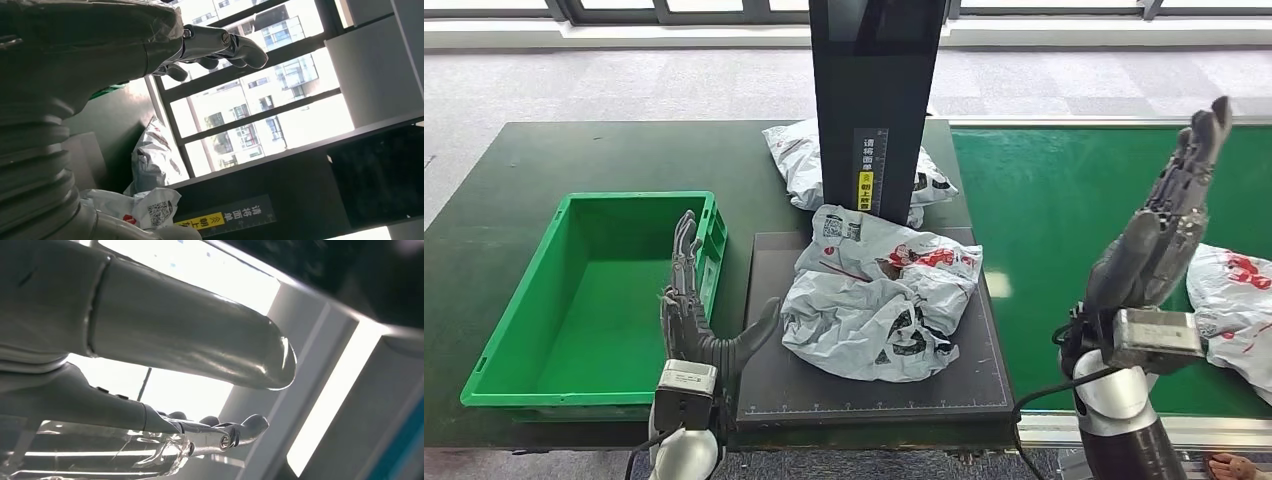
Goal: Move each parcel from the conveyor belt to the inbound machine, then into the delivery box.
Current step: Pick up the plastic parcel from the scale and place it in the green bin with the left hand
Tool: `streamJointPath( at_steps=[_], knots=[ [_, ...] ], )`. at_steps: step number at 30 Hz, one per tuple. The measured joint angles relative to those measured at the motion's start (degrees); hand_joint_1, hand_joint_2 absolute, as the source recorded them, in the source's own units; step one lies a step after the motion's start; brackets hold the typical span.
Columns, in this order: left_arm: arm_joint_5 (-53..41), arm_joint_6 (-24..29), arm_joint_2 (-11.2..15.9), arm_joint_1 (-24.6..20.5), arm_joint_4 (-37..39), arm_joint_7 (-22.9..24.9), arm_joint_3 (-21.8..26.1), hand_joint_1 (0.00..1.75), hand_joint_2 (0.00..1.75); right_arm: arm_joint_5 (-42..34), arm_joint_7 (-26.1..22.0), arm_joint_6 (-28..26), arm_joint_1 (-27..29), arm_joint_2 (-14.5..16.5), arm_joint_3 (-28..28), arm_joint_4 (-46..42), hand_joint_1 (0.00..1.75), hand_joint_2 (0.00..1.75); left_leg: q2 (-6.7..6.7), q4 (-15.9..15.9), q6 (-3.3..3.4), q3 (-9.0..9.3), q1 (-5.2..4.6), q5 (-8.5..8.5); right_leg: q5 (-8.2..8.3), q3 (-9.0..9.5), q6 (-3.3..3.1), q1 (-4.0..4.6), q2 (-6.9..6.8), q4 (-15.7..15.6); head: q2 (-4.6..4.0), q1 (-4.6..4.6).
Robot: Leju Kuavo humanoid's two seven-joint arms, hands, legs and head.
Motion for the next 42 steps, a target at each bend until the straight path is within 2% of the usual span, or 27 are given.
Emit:
streamJointPath(
  at_steps=[3,5,11,15,21,24,28,31,37,42],
  knots=[
    [-0.03,-0.05,-0.11,-1.41,2.71,0.13,0.00,0.00,1.75,0.82,-2.02,-4.64,2.07,0.66,-0.72,-3.00,0.00,0.00,0.06,-0.01,-0.01,-0.01,0.00,-0.03,0.00,-0.05,0.00,0.00,0.05,0.00,0.00,-0.01],
    [-1.16,-0.22,-0.39,-2.80,5.25,0.37,0.00,0.00,1.75,0.79,-1.27,-6.73,1.76,0.73,-1.33,-3.45,0.00,0.00,0.08,0.00,0.00,-0.01,0.00,-0.02,0.00,-0.04,0.00,-0.01,0.05,0.00,0.00,-0.02],
    [-4.65,0.03,-1.18,-6.18,11.58,0.95,-0.03,0.00,1.75,-0.49,2.63,-6.99,-1.44,0.63,-3.96,-2.13,0.00,0.00,0.10,0.01,0.04,0.00,-0.01,0.07,0.13,-0.01,0.07,-0.02,0.07,-0.01,0.00,-0.01],
    [-8.20,0.48,-1.46,-9.00,15.10,2.18,-1.06,0.00,1.75,-1.22,6.76,-3.93,-6.40,-0.85,-5.85,4.91,0.00,0.00,0.11,0.04,0.10,-0.02,-0.03,0.15,0.22,-0.03,0.10,-0.04,0.11,-0.01,0.00,-0.01],
    [-17.57,-0.70,-2.23,-17.24,22.74,7.19,-5.93,0.00,1.75,-2.10,7.98,1.30,-18.01,-2.47,-7.89,21.60,0.00,0.00,0.10,0.09,0.17,-0.10,-0.05,0.34,0.41,-0.08,0.16,-0.05,0.11,0.00,0.00,-0.02],
    [-19.33,-1.40,-2.67,-20.50,26.05,8.51,-8.29,0.00,1.75,-2.41,8.48,2.28,-21.95,-2.82,-7.94,27.39,0.00,0.00,0.10,0.10,0.17,-0.11,-0.05,0.37,0.45,-0.09,0.15,-0.05,0.12,0.00,0.00,-0.02],
    [-20.04,-1.88,-2.84,-22.63,28.72,8.92,-9.88,0.00,1.75,-2.43,8.98,2.55,-24.31,-3.17,-7.94,31.38,0.00,0.00,0.10,0.09,0.17,-0.14,-0.05,0.37,0.44,-0.14,0.15,-0.05,0.12,0.01,0.00,-0.01],
    [-22.81,-4.19,-3.11,-25.02,31.78,10.14,-11.60,0.00,1.75,-1.86,9.21,3.22,-26.57,-3.22,-7.94,34.58,0.00,0.00,0.08,0.09,0.15,-0.29,-0.05,0.40,0.45,-0.27,0.16,-0.05,0.11,0.04,0.00,-0.01],
    [-27.37,-9.19,-5.85,-32.21,42.44,11.95,-16.69,0.00,1.75,1.62,9.72,2.68,-32.54,-2.29,-7.94,41.00,0.00,0.00,0.03,0.10,0.16,-0.38,-0.05,0.48,0.52,-0.31,0.18,-0.05,0.06,0.04,0.00,-0.01],
    [-25.65,-11.16,-7.01,-36.32,48.52,14.03,-22.03,0.00,1.75,3.33,10.34,2.92,-33.96,-1.81,-7.91,42.82,0.00,0.00,0.01,0.10,0.17,-0.41,-0.05,0.48,0.52,-0.32,0.18,-0.05,0.05,0.04,0.00,0.00]
  ],
)
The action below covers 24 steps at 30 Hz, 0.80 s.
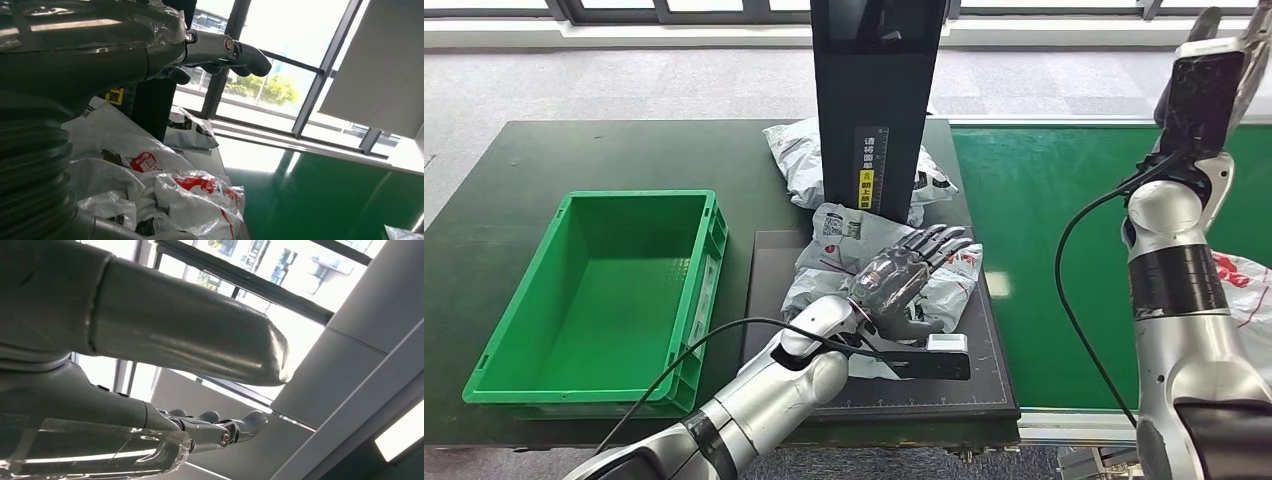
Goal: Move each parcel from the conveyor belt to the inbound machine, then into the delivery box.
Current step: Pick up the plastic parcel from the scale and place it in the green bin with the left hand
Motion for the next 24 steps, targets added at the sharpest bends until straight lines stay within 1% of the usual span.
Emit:
streamJointPath(
  at_steps=[4,6,12,15,20,24],
  knots=[
    [0.30,-0.27,-0.21,-2.21,4.36,1.29,-5.20,0.00,1.75,0.79,0.01,0.28,-0.40,0.39,0.04,0.80,0.00,0.00,-0.02,-0.01,0.00,-0.04,0.00,0.00,0.00,-0.04,0.00,0.01,-0.02,0.00,0.00,0.00],
    [0.28,-0.26,-0.27,-2.52,5.54,1.44,-6.91,0.00,1.75,0.89,0.01,0.28,-0.54,0.53,0.04,1.01,0.00,0.00,-0.02,-0.01,0.00,-0.05,0.01,0.00,0.00,-0.05,0.00,0.01,-0.02,0.00,0.00,0.00],
    [0.23,-0.10,-0.39,-3.09,7.35,1.63,-8.69,0.00,1.75,1.04,0.01,0.29,-0.60,0.66,0.05,1.33,0.00,0.00,-0.03,-0.01,0.00,-0.05,0.01,0.00,0.00,-0.04,0.00,0.01,-0.02,0.00,0.00,0.00],
    [-0.38,1.32,-0.43,-3.25,7.98,2.05,-9.58,0.00,1.75,1.11,0.01,0.47,-0.63,0.68,0.06,1.48,0.00,0.00,-0.03,-0.01,0.00,-0.05,0.00,0.00,0.00,-0.04,0.00,0.00,-0.02,0.00,0.00,0.00],
    [-3.92,4.49,-0.44,-3.18,10.06,5.55,-12.91,0.00,1.75,1.08,-0.28,1.27,-1.17,0.90,0.14,1.86,0.00,0.00,-0.02,-0.01,0.00,-0.07,0.00,0.00,0.00,-0.04,0.00,0.00,-0.02,0.01,0.00,0.00],
    [-5.50,3.49,-0.44,-2.99,11.74,7.76,-16.58,0.00,1.75,1.70,-0.16,1.53,-2.63,1.79,0.69,2.39,0.00,0.00,-0.02,-0.01,0.00,-0.07,0.01,0.00,0.00,-0.07,0.00,0.01,-0.02,0.01,0.00,-0.01]
  ],
)
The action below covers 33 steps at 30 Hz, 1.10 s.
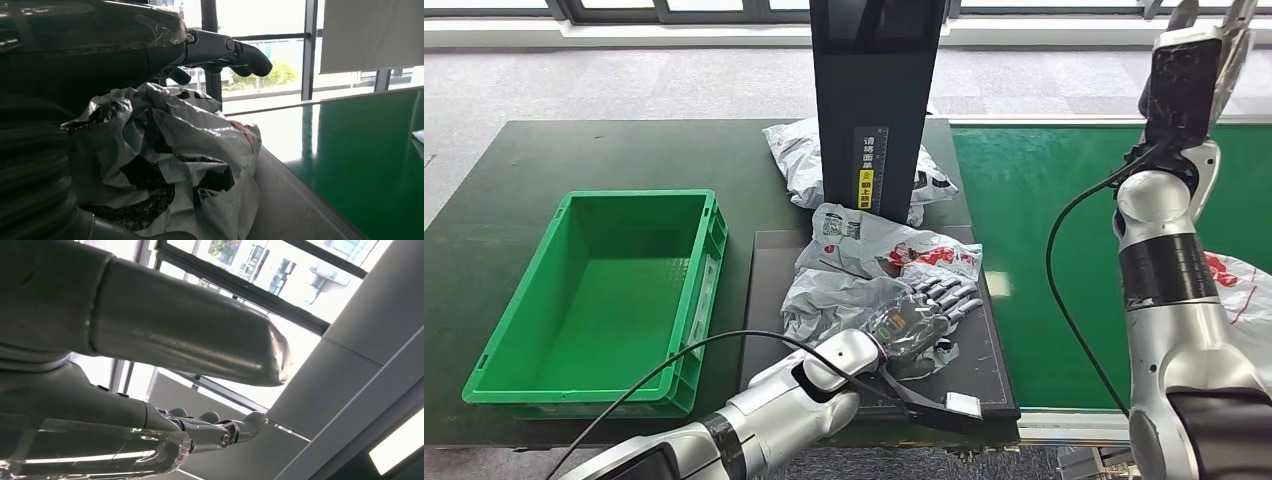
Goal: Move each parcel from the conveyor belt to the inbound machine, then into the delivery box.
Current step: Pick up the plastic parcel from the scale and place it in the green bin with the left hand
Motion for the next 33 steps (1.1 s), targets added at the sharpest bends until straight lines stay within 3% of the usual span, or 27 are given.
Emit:
streamJointPath(
  at_steps=[11,25,26,29,30,33],
  knots=[
    [-0.68,-4.30,0.00,-0.24,3.35,5.35,-6.54,0.00,1.75,1.98,-0.51,1.72,-2.44,2.31,3.92,0.56,0.00,0.00,-0.02,0.00,-0.02,0.01,0.01,0.02,0.00,0.00,0.00,0.01,-0.02,0.01,0.00,-0.01],
    [-0.56,-9.59,-0.05,-2.65,4.90,8.59,-9.83,0.00,1.75,2.25,-0.35,3.15,-2.49,3.47,7.02,0.52,0.00,0.00,-0.02,0.00,-0.03,0.04,0.01,0.05,0.02,0.04,-0.02,0.01,-0.02,0.01,0.00,-0.02],
    [-0.48,-10.14,-0.08,-2.80,4.94,8.73,-9.93,0.14,1.75,2.24,-0.34,3.29,-2.50,3.52,7.04,0.52,0.00,0.00,-0.02,0.00,-0.03,0.04,0.01,0.05,0.02,0.05,-0.02,0.01,-0.02,0.01,0.00,-0.02],
    [-0.19,-12.45,-0.16,-3.29,5.07,8.98,-10.23,1.45,1.75,2.29,-0.41,3.52,-2.55,3.76,7.12,0.52,0.00,0.00,-0.02,0.00,-0.03,0.06,0.01,0.06,0.03,0.08,-0.02,0.01,-0.02,0.01,0.00,-0.02],
    [-0.13,-13.47,-0.17,-3.44,5.14,9.01,-10.36,1.75,1.75,2.33,-0.47,3.52,-2.57,3.83,7.14,0.52,0.00,0.00,-0.02,0.00,-0.03,0.08,0.01,0.06,0.03,0.09,-0.02,0.01,-0.02,0.01,0.00,-0.02],
    [-0.04,-15.84,-0.17,-3.74,5.55,9.00,-10.97,1.75,1.75,2.42,-0.77,3.42,-2.69,3.98,7.28,0.52,0.00,0.00,-0.02,0.00,-0.02,0.10,0.01,0.08,0.04,0.12,-0.01,0.01,-0.03,0.01,0.00,-0.02]
  ],
)
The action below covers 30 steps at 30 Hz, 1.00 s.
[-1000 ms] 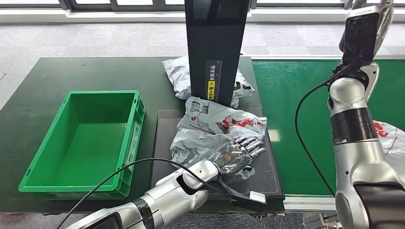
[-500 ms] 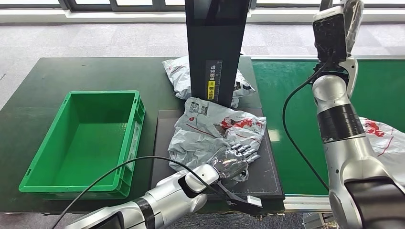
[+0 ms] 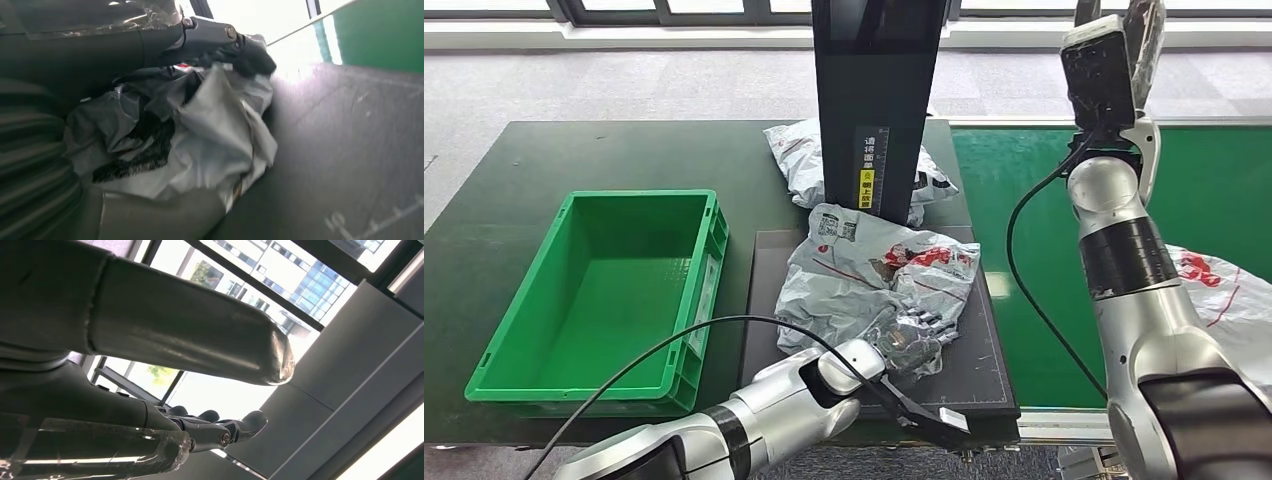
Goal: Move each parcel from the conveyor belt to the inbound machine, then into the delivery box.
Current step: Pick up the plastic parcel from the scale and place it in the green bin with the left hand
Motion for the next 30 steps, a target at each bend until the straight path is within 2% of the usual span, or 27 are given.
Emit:
streamJointPath(
  at_steps=[19,30],
  knots=[
    [0.52,-1.46,0.02,-0.80,1.88,0.25,-1.01,1.75,1.75,-0.50,-1.36,-0.60,-0.11,0.09,0.61,0.09,0.00,0.00,0.01,0.00,-0.01,-0.01,0.00,0.05,0.06,-0.03,-0.01,0.00,0.01,0.00,0.00,0.00],
    [-1.79,1.23,0.04,-1.58,2.68,1.93,-1.65,1.75,1.75,-0.70,-2.92,-1.59,0.05,0.10,0.64,1.01,0.00,0.00,0.01,0.00,-0.01,0.00,0.00,0.06,0.07,-0.04,-0.02,0.00,0.01,0.00,0.00,0.00]
  ],
)
